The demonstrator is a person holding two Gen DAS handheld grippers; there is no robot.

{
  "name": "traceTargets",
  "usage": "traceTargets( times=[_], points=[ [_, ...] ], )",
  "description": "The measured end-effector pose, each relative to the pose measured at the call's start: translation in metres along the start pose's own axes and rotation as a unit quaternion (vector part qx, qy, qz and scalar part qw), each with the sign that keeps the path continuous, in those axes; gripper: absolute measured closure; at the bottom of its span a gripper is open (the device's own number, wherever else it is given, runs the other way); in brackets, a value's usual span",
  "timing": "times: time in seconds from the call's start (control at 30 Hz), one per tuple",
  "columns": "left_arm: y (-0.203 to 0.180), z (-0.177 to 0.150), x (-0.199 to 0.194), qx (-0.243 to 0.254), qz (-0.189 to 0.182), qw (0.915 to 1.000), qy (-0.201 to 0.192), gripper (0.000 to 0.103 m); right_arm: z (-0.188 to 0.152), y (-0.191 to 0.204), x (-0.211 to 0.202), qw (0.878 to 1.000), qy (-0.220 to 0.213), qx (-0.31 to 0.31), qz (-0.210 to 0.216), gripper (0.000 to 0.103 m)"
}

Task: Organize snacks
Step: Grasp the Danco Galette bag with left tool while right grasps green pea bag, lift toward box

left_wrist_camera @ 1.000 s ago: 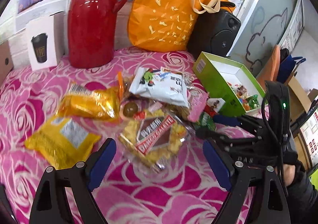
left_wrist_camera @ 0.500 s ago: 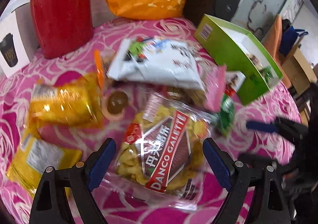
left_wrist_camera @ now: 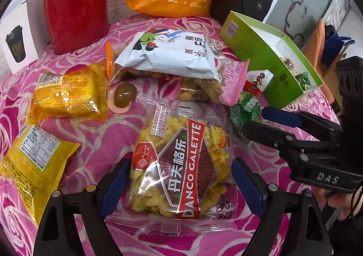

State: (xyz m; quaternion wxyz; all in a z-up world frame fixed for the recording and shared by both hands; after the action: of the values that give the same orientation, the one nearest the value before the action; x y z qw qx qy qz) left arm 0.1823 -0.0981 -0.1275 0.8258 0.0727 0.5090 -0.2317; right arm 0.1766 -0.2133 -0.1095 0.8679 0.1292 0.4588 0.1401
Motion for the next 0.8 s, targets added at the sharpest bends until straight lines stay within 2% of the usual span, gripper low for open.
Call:
traceTargets(
  times=[0.17, 0.23, 0.27, 0.37, 0.43, 0.6, 0.8],
  points=[
    [-0.003, 0.004, 0.006, 0.003, 0.017, 0.9998, 0.004, 0.012, -0.001, -0.003, 0.001, 1.000, -0.001, 0.003, -0.008, 0.041],
    [-0.004, 0.004, 0.009, 0.010, 0.024, 0.9997, 0.001, 0.012, -0.004, -0.005, 0.007, 1.000, 0.009, 0.003, -0.014, 0.050],
    [-0.005, 0.003, 0.010, 0.014, 0.026, 0.9996, -0.002, 0.012, -0.007, -0.007, 0.010, 1.000, 0.011, 0.007, -0.015, 0.051],
    [-0.006, 0.001, 0.008, 0.018, 0.030, 0.9994, -0.009, 0.019, -0.011, -0.006, 0.006, 1.000, 0.005, 0.007, -0.013, 0.052],
    [-0.006, 0.000, 0.004, 0.013, 0.032, 0.9994, -0.007, 0.022, -0.011, -0.003, 0.001, 1.000, 0.002, 0.001, -0.010, 0.058],
    [-0.003, -0.006, -0.010, -0.012, 0.022, 0.9995, -0.018, 0.028, -0.012, 0.002, -0.017, 1.000, -0.015, -0.005, -0.012, 0.060],
    [-0.008, -0.005, -0.045, -0.036, -0.013, 0.9984, -0.042, 0.030, -0.007, 0.011, -0.047, 0.999, -0.048, -0.006, 0.001, 0.060]
  ],
)
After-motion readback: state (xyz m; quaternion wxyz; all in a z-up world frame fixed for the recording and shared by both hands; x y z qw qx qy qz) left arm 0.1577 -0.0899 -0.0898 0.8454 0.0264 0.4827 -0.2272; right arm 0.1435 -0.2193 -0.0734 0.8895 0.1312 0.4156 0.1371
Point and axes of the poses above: each gripper's, at about its wrist camera, not at the fingertips, and x roughly the way its jaws point, y to its left, z to its top, the point moved 8 cm from there along x, roughly the way its jaws point, and after that the axes turned 7 degrees about z, right-handed, at the moved point
